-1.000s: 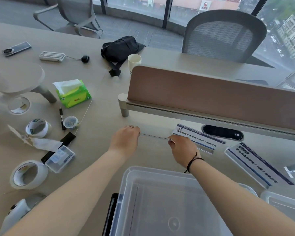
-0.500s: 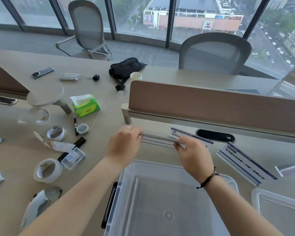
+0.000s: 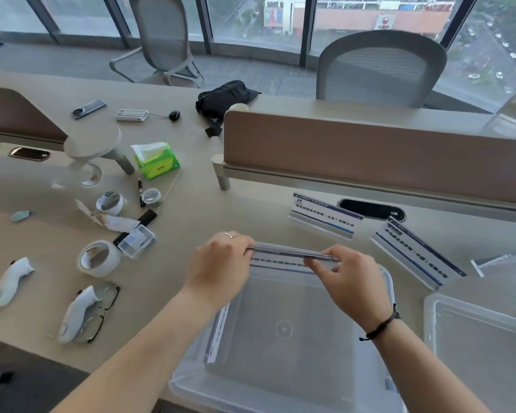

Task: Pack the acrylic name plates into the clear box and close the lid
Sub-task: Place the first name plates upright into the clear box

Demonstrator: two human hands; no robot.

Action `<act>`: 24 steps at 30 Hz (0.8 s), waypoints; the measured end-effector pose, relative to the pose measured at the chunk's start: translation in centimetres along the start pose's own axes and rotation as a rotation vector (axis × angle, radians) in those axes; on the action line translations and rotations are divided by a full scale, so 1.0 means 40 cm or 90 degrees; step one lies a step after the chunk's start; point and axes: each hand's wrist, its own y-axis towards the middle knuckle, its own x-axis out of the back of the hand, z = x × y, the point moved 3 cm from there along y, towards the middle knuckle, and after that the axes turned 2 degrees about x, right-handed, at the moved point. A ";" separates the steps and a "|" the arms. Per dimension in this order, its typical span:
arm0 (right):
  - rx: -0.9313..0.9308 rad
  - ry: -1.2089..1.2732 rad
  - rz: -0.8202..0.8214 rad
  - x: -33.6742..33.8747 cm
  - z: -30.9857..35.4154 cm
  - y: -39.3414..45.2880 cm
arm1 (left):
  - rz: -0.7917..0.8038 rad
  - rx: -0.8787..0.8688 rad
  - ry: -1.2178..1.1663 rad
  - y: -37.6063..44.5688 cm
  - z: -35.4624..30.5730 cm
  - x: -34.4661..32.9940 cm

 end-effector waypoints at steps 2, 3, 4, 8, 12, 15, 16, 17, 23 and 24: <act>0.001 0.001 0.014 -0.012 -0.022 -0.016 | 0.013 0.019 0.008 -0.028 -0.003 -0.015; -0.002 0.001 0.023 -0.019 -0.032 -0.022 | 0.016 0.028 0.016 -0.043 -0.003 -0.022; -0.007 0.001 0.036 -0.027 -0.043 -0.025 | 0.018 0.033 0.022 -0.059 -0.003 -0.029; -0.022 -0.002 0.117 -0.061 -0.072 -0.022 | 0.068 0.079 0.015 -0.120 0.011 -0.077; -0.045 -0.027 0.218 -0.119 -0.110 -0.006 | 0.147 0.150 -0.019 -0.183 0.033 -0.143; -0.054 -0.069 0.268 -0.169 -0.133 0.002 | 0.198 0.174 -0.032 -0.227 0.029 -0.183; -0.058 -0.080 0.284 -0.186 -0.138 0.004 | 0.216 0.183 -0.034 -0.241 0.027 -0.195; -0.061 -0.088 0.298 -0.201 -0.140 0.005 | 0.233 0.191 -0.035 -0.254 0.027 -0.205; -0.070 -0.104 0.348 -0.282 -0.128 -0.006 | 0.304 0.253 -0.047 -0.303 0.050 -0.246; -0.065 -0.109 0.358 -0.295 -0.120 -0.005 | 0.309 0.261 -0.047 -0.308 0.057 -0.249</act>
